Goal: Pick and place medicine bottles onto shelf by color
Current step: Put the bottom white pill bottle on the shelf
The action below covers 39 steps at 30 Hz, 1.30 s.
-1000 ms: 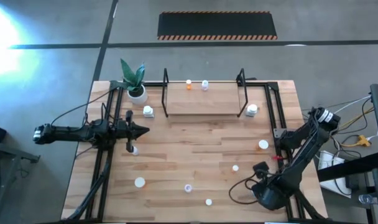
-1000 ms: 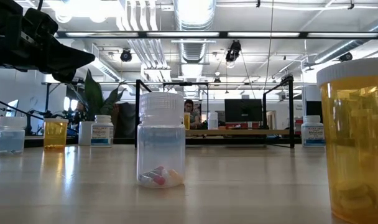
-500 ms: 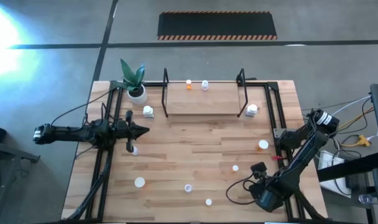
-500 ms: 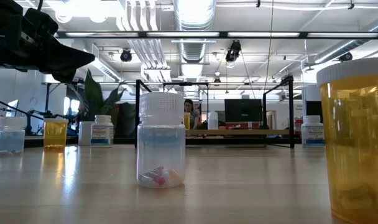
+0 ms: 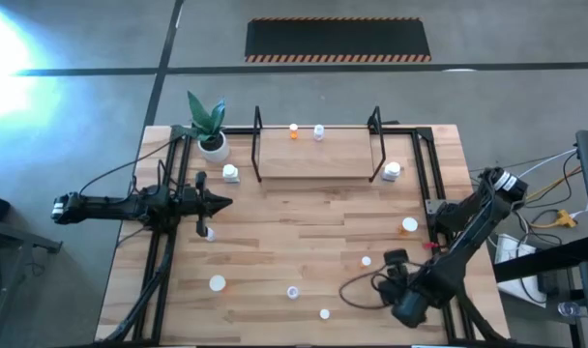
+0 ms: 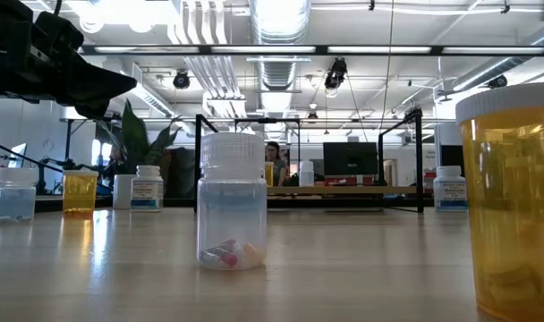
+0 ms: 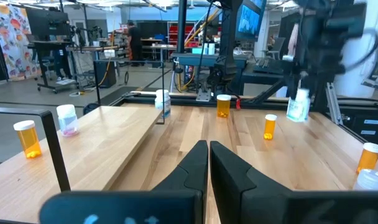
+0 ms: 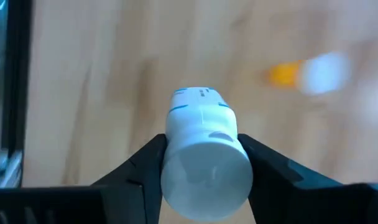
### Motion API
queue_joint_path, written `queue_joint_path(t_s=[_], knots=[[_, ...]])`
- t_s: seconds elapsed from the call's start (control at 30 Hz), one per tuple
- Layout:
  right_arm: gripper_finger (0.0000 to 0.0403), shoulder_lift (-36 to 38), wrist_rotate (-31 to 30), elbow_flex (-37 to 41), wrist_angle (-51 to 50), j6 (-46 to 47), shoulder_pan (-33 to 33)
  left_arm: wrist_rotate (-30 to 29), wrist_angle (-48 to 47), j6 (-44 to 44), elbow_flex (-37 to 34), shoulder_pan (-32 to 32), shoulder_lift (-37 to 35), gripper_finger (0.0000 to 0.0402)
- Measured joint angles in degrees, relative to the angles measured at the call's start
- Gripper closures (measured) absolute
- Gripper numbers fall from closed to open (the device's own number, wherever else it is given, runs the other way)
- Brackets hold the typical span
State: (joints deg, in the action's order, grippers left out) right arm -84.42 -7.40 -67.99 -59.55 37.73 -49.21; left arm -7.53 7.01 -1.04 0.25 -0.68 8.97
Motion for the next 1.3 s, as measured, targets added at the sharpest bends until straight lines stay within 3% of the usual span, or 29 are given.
queue_joint_path(t_s=[0.23,0.33,0.6,0.83,1.0,1.3], knots=[[0.0242,0.3,-14.5,-16.6,-15.3,-5.4,14.9,0.0,0.0,0.0,0.0,0.0,0.0,0.0402],[0.0242,0.3,-14.7,-21.5,-16.6,-14.3,26.2,0.0,0.0,0.0,0.0,0.0,0.0,0.0402],[0.0242,-0.4,-4.6,-23.7,-12.9,-44.7,61.7,0.0,0.0,0.0,0.0,0.0,0.0,0.0402],[0.0242,-5.8,15.1,-23.9,-3.0,-60.9,86.7,0.0,0.0,0.0,0.0,0.0,0.0,0.0402],[0.0242,-14.4,16.2,-26.2,-3.8,-70.7,94.7,0.0,0.0,0.0,0.0,0.0,0.0,0.0402],[0.0242,-27.7,16.1,-36.9,-8.0,-81.1,95.4,0.0,0.0,0.0,0.0,0.0,0.0,0.0402]])
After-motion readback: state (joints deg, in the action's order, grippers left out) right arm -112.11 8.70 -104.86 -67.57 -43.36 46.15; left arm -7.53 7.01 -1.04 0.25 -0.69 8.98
